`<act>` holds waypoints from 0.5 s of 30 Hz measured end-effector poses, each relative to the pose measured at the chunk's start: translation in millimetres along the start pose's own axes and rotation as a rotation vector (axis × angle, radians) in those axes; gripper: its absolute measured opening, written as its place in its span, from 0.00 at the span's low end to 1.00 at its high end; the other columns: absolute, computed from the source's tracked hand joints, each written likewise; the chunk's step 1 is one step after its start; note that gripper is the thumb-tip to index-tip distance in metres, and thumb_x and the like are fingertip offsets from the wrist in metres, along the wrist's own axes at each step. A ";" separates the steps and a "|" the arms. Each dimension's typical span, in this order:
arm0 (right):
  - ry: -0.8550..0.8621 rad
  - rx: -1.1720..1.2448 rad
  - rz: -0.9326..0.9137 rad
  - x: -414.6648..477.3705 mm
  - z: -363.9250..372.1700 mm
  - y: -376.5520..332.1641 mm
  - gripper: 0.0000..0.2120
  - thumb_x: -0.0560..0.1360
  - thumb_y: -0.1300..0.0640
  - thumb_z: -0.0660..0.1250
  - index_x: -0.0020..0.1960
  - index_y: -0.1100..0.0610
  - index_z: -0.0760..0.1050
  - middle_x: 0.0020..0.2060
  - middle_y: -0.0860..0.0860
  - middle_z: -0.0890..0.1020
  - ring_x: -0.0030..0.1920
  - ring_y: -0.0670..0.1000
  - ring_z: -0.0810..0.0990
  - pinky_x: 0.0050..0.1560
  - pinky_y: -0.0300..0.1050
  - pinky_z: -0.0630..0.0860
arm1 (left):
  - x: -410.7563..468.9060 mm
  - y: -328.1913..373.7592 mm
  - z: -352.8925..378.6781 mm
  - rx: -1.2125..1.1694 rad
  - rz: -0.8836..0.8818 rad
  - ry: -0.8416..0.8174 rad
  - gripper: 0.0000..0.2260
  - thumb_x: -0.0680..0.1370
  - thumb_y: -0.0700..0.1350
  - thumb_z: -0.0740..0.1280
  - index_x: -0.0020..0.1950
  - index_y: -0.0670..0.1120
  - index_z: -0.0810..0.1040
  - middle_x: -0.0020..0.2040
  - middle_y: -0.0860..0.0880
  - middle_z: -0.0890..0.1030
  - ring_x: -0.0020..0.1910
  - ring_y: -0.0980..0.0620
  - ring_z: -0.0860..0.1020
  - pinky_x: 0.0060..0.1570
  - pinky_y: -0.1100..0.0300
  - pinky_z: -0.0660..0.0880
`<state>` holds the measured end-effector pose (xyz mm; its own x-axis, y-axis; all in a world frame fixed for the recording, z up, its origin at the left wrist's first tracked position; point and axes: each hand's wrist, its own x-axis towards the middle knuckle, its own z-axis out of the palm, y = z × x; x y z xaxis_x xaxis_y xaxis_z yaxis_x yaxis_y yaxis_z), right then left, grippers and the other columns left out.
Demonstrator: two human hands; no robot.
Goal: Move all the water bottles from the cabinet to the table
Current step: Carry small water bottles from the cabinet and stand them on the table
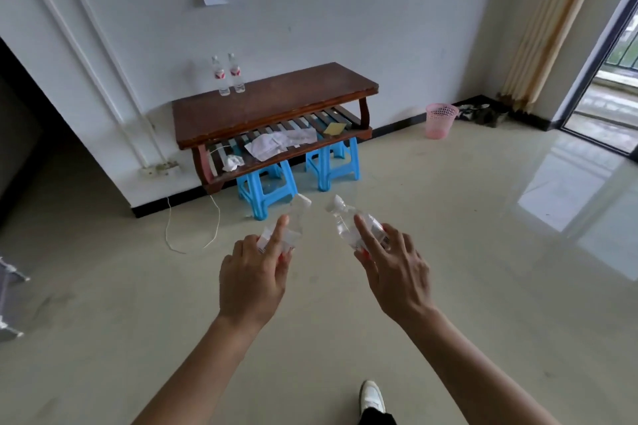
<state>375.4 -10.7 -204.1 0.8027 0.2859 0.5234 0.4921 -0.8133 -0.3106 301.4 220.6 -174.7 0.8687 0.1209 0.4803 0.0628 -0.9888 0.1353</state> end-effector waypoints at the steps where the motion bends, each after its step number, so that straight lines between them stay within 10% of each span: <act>1: -0.009 0.000 0.012 22.4 13.7 10.1 0.34 0.75 0.49 0.74 0.78 0.44 0.66 0.58 0.58 0.79 0.50 0.60 0.80 0.37 0.53 0.79 | 24.0 -3.3 12.2 0.021 0.006 0.002 0.27 0.80 0.54 0.63 0.79 0.52 0.64 0.45 0.41 0.77 0.42 0.42 0.77 0.33 0.52 0.74; 15: -0.150 -0.006 -0.115 342.4 173.0 56.8 0.35 0.77 0.46 0.72 0.80 0.45 0.61 0.60 0.61 0.77 0.51 0.59 0.80 0.39 0.55 0.80 | 304.8 -108.1 122.5 0.127 -0.134 0.028 0.26 0.80 0.56 0.59 0.77 0.51 0.69 0.40 0.42 0.77 0.38 0.41 0.78 0.26 0.54 0.73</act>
<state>736.5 128.7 -179.8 0.7827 0.4494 0.4306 0.5820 -0.7736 -0.2507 619.6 353.6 -149.1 0.8346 0.2528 0.4893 0.2401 -0.9666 0.0898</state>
